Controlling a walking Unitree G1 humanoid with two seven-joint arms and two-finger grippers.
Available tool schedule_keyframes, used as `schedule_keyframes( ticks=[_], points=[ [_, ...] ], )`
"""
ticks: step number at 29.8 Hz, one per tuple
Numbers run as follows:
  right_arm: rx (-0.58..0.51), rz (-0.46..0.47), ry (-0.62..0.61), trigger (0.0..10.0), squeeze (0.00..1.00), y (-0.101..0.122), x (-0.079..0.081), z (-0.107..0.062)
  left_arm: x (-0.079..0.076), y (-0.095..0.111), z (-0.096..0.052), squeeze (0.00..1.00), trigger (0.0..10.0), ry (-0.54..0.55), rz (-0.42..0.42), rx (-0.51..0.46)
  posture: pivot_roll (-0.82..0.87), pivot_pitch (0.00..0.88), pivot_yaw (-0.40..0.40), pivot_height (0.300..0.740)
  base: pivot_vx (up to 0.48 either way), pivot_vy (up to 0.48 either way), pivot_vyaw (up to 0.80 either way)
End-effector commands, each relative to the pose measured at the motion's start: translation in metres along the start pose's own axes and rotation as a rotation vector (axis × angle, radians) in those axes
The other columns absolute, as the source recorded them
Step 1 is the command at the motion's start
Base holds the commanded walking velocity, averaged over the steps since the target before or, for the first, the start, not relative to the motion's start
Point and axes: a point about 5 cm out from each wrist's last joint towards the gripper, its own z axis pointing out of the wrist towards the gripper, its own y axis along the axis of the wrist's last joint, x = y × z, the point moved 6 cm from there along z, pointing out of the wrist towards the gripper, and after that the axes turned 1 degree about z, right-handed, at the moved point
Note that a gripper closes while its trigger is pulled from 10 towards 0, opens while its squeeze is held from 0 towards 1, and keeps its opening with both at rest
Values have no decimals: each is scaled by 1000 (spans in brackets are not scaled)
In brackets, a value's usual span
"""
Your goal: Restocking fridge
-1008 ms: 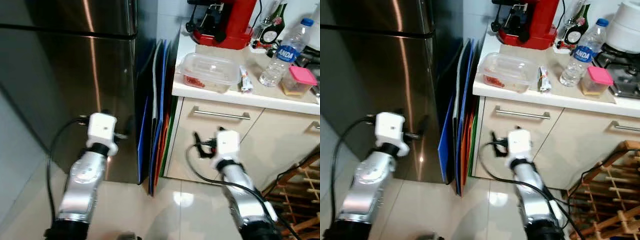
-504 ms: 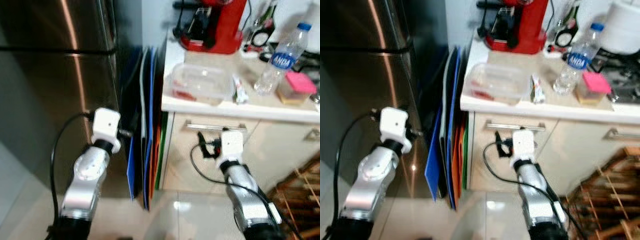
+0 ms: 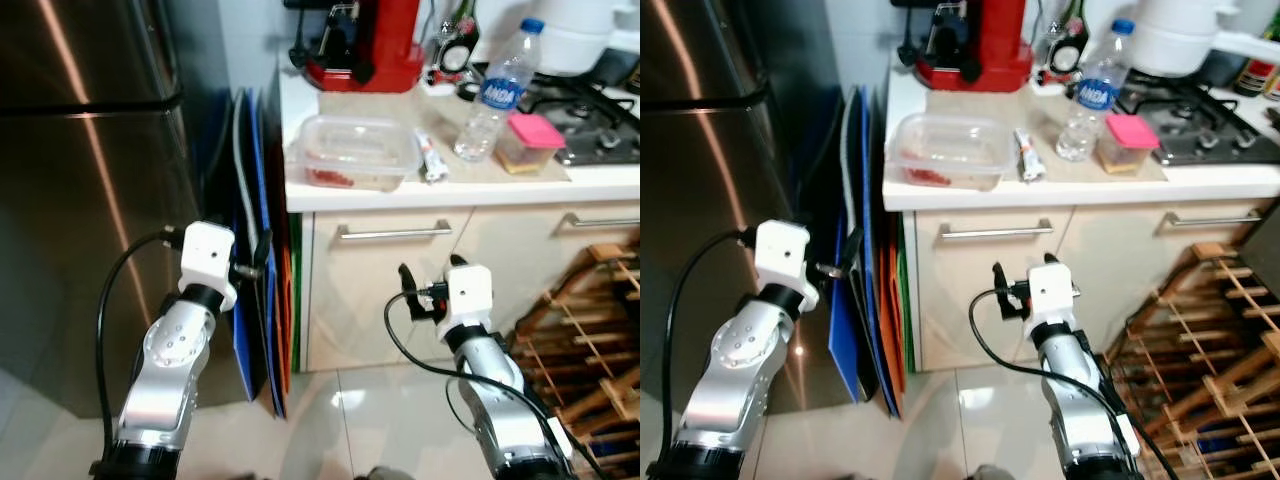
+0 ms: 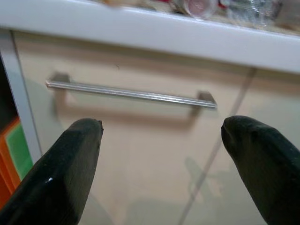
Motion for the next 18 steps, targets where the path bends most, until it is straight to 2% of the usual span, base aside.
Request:
schedule_keyframes(
  ticks=[1, 6, 9, 14, 18],
  points=[
    [-3, -19, -1, 10000, 0, 3, -1, -1, 0, 4, -1, 0, 10000, -15, -4, -2, 28, 0, 0, 715, 0, 0, 0],
    [-36, -26, -10, 10000, 0, 14, -1, 2, 0, 13, 4, 0, 10000, -11, -11, -31, 26, 0, 1, 715, 0, 0, 0],
    [-101, -71, -29, 10000, 0, 31, -3, 7, -2, 26, 6, 0, 10000, -20, -37, -82, 26, 0, 2, 715, 0, 0, 0],
    [-160, -40, -82, 10000, 0, 51, -12, 11, 4, 37, 9, 0, 10000, -1, -18, -117, 28, 0, 2, 715, 0, 0, 0],
    [-156, -20, -88, 10000, 0, 54, -13, 9, 6, 39, 8, 0, 10000, -2, -23, -121, 28, 0, 5, 715, 0, 0, 0]
  ],
)
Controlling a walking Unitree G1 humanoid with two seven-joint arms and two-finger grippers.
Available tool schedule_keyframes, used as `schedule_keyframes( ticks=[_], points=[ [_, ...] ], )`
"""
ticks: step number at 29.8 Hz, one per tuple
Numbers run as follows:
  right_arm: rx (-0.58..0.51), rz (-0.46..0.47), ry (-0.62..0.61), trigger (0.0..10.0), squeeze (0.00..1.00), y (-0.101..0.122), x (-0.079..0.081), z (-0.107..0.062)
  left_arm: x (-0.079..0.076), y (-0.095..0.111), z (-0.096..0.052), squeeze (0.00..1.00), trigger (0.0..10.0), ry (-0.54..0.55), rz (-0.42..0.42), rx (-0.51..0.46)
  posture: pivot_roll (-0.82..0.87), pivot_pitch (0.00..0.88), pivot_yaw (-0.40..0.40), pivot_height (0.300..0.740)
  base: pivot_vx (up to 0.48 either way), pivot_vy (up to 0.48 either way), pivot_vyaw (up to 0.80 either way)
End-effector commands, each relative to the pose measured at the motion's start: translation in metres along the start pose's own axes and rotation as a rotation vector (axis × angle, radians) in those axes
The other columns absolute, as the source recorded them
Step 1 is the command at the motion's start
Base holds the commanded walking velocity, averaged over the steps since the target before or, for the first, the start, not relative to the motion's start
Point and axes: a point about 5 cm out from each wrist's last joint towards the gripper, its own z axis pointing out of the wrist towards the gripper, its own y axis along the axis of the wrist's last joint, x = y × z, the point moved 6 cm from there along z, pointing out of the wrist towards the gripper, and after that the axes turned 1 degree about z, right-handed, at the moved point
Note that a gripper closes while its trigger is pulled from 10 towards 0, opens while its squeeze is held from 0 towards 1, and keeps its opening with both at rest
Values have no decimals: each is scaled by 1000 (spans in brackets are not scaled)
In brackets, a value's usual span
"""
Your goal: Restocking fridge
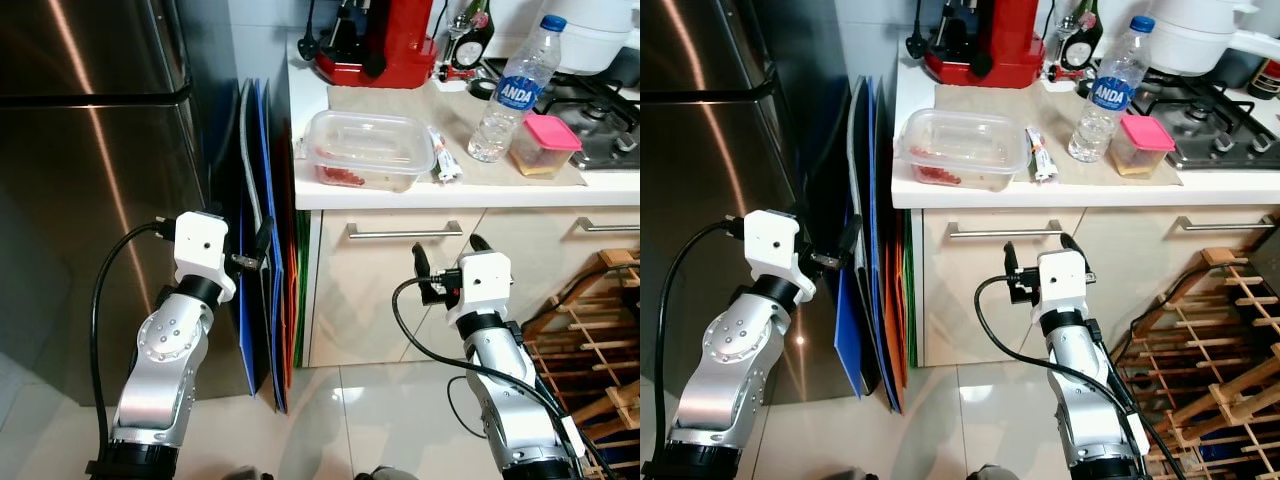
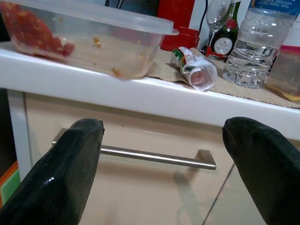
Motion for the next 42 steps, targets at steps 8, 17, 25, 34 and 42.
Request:
schedule_keyframes(
  ticks=[8, 17, 25, 34, 42],
  points=[
    [34, 1, -23, 10000, 0, 14, -15, -37, -2, 25, -22, 0, 10000, -70, 4, -37, 34, 0, -6, 715, 0, 0, 0],
    [-51, -43, -52, 10000, 0, 41, -14, -22, -21, 60, -5, 0, 10000, -142, -37, -154, 16, 0, 3, 715, 267, 0, 0],
    [-76, -62, -55, 10000, 0, 45, -11, -9, -26, 69, -1, 0, 10000, -169, -37, -185, 26, 0, 2, 715, 480, 0, 0],
    [-87, -63, -64, 10000, 0, 47, -10, -2, -24, 72, 6, 0, 10000, -146, -12, -179, 25, 0, 3, 715, 355, 0, 0],
    [-104, -65, -71, 10000, 0, 50, -10, -2, -11, 94, 21, 0, 10000, -137, -13, -204, 27, 0, 6, 715, 0, 0, 0]
  ],
)
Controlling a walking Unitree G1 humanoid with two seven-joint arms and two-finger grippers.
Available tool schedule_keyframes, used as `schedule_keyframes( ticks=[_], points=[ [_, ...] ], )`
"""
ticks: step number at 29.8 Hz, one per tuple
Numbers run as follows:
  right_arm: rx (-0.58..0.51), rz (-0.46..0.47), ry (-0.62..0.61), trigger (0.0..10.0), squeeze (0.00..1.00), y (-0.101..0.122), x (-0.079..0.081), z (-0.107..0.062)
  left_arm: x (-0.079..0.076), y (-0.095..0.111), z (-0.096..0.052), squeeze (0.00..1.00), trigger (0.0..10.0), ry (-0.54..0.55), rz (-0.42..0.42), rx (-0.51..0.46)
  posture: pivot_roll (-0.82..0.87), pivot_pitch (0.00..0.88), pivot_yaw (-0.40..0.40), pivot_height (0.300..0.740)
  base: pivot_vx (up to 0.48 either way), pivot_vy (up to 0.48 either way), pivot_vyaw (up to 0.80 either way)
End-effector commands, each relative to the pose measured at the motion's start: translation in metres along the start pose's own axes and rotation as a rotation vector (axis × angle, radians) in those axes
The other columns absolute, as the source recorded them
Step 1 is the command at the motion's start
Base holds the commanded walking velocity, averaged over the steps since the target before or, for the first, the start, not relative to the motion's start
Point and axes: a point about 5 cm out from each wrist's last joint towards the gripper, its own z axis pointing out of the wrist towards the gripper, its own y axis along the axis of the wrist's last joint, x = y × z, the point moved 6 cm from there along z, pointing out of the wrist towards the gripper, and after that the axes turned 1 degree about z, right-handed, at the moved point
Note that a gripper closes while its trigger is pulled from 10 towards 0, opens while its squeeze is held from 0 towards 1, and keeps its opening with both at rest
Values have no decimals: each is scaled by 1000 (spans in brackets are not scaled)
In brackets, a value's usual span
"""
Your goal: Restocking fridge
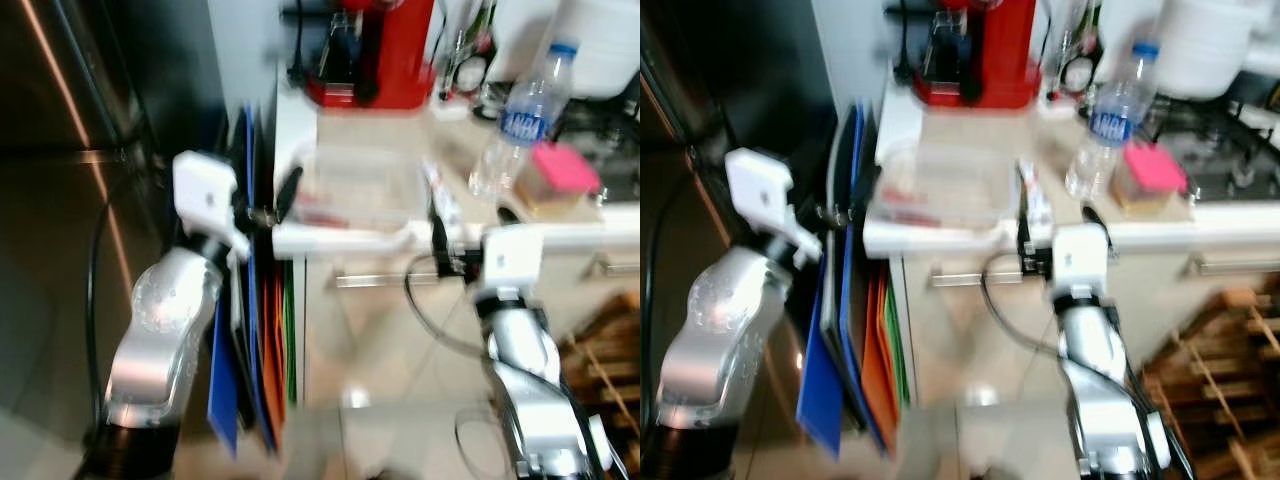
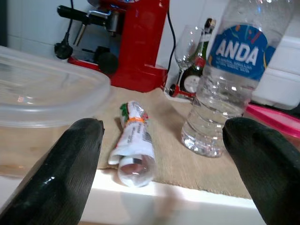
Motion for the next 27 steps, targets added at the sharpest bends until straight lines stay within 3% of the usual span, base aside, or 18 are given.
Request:
schedule_keyframes(
  ticks=[1, 3, 7, 14, 16, 17, 18, 20, 27],
  points=[
    [-16, 5, 2, 10000, 0, 4, 3, 0, 9, 3, 3, 0, 10000, 12, -13, 9, 24, 0, 10, 715, 0, 0, 0],
    [-16, 6, 1, 10000, 0, 4, 4, 0, 11, 4, 5, 0, 10000, 11, -25, 9, 23, 0, 12, 715, 0, 0, 0],
    [-19, 11, -6, 10000, 0, 5, 4, 0, 13, -8, 12, 0, 10000, 12, -129, 80, 19, 0, 20, 715, 0, 0, 0],
    [-12, 56, -12, 10000, 0, 5, 0, 9, 18, -15, 15, 0, 10000, 10, -130, 121, 15, 0, 31, 715, 0, 0, 0],
    [-2, 104, -26, 10000, 0, 6, -4, 15, 19, -17, 13, 0, 10000, 12, -128, 127, 17, 0, 35, 715, 0, 0, 0],
    [11, 173, 2, 10000, 0, 8, -1, 21, 18, -19, 10, 0, 10000, 8, -125, 138, 20, 0, 35, 715, 0, 0, 0],
    [11, 173, 2, 10000, 0, 8, -1, 21, 18, -19, 10, 0, 10000, 8, -125, 138, 20, 0, 35, 715, 0, 0, 0],
    [35, 267, 26, 10000, 0, 8, 4, 28, 16, -22, 8, 0, 10000, 8, -128, 148, 23, 0, 32, 715, 0, 0, 0],
    [54, 383, 38, 10000, 0, 9, 6, 50, 16, -24, 6, 0, 10000, 8, -127, 153, 34, 0, 33, 715, 0, 0, 0]
  ],
)
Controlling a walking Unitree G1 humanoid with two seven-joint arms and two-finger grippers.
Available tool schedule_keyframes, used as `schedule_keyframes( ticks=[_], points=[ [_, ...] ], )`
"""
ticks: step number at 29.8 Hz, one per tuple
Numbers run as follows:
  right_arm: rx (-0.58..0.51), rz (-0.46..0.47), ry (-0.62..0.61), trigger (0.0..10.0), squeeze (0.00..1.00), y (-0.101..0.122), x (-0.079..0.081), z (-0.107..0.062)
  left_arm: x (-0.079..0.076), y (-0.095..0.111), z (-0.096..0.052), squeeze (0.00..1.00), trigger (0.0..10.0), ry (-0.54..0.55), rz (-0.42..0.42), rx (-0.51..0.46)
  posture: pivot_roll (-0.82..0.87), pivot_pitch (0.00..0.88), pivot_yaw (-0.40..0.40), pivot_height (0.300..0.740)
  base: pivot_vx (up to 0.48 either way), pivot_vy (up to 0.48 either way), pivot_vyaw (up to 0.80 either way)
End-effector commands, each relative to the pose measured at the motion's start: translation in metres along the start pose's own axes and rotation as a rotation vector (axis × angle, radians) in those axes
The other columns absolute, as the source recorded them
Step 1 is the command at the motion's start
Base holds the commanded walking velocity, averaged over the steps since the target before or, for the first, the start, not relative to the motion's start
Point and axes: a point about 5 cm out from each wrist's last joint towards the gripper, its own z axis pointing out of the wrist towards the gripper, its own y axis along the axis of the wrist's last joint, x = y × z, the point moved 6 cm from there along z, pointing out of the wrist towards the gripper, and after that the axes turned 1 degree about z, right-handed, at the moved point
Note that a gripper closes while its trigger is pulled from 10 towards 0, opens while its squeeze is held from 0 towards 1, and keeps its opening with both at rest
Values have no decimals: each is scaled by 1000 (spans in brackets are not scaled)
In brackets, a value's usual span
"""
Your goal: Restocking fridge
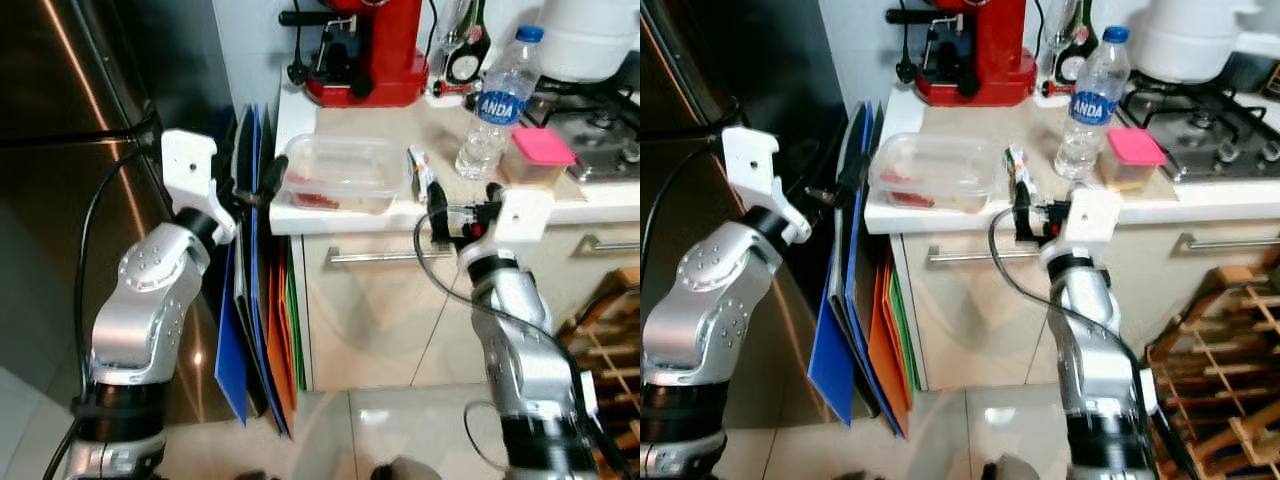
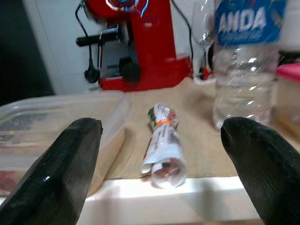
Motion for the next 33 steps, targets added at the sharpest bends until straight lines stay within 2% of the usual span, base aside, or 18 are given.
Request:
schedule_keyframes(
  ticks=[1, 5, 9, 13, 16, 22, 27, 33],
  points=[
    [-9, 55, 17, 10000, 0, 6, 4, 10, 1, 4, -2, 0, 10000, 0, 12, -4, 47, 0, 32, 715, 0, 0, 0],
    [-12, 114, 38, 10000, 0, 12, 11, 18, 3, 4, -3, 0, 10000, 3, 16, -4, 58, 0, 29, 715, 0, 0, 0],
    [-9, 129, 44, 10000, 0, 12, 12, 19, 3, 4, -4, 0, 10000, 5, 18, -4, 61, 0, 27, 715, 0, 0, 0],
    [23, 186, 38, 10000, 0, 6, 13, 19, 1, 3, -5, 0, 10000, 3, 17, -1, 57, 0, 25, 715, 0, 0, 0],
    [47, 268, 44, 10000, 0, 3, 18, 25, -1, 2, -4, 0, 10000, -4, 17, 1, 57, 0, 25, 715, 0, 0, 0],
    [75, 317, 39, 10000, 0, 0, 20, 30, -1, 3, -4, 0, 10000, -5, 19, 1, 64, 0, 23, 715, 0, 0, 0],
    [89, 322, 31, 10000, 0, -3, 19, 33, 0, 3, -5, 0, 10000, -2, 19, 1, 65, 0, 20, 715, 0, 0, 0],
    [150, 382, -1, 10000, 0, -13, 16, 35, -2, 2, -4, 0, 10000, -2, 10, 3, 58, 0, 13, 715, 0, 0, 0]
  ],
)
